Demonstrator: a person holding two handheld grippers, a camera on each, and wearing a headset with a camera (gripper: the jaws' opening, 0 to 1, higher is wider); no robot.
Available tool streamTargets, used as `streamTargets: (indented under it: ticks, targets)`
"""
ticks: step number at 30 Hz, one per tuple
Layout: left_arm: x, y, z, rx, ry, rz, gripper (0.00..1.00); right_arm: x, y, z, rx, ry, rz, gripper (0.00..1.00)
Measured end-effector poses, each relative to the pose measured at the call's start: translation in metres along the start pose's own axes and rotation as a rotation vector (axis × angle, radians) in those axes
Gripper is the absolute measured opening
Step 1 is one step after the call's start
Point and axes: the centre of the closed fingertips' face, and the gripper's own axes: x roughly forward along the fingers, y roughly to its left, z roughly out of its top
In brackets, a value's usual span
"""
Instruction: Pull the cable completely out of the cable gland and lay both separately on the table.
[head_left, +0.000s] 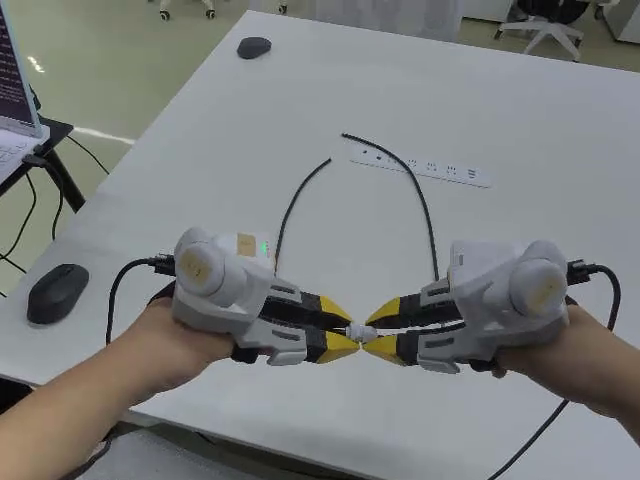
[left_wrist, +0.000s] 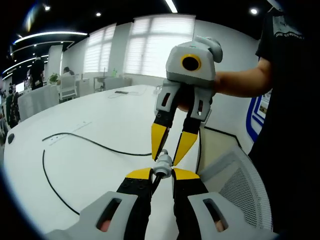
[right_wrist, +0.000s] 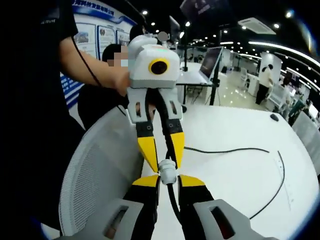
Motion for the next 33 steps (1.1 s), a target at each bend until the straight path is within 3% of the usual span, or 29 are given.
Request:
streamTargets:
  ticks: [5, 7, 11, 15, 17, 20, 22, 33]
  targets:
    - [-0.003, 0.003, 0.0, 0.029, -0.001, 0.002, 0.15, -0.006, -0.005, 0.0, 0.172, -0.071, 0.062, 0.15]
    - [-0.003, 0.003, 0.0, 0.032, 0.0, 0.002, 0.15, -0.008, -0.007, 0.006, 0.238, -0.145, 0.106, 0.15]
    - [-0.005, 0.005, 0.0, 0.047, 0.004, 0.008, 0.15, -0.008, -0.001, 0.008, 0.404, -0.182, 0.22, 0.16]
    - [-0.006, 0.005, 0.001, 0.071, 0.0, 0.005, 0.14, -0.004, -0.005, 0.011, 0.454, -0.219, 0.251, 0.11]
    - [-0.005, 0.005, 0.001, 0.072, 0.004, 0.005, 0.15, -0.003, -0.002, 0.012, 0.489, -0.222, 0.29, 0.12]
    - [-0.003, 0.004, 0.002, 0.082, 0.016, 0.008, 0.15, 0.001, -0.002, 0.011, 0.485, -0.207, 0.298, 0.13]
    - [-0.003, 0.004, 0.002, 0.078, 0.017, 0.005, 0.14, 0.003, 0.004, 0.009, 0.502, -0.178, 0.333, 0.12]
    - [0.001, -0.002, 0.002, 0.078, 0.042, -0.002, 0.14, 0.004, 0.01, 0.007, 0.457, -0.164, 0.341, 0.08]
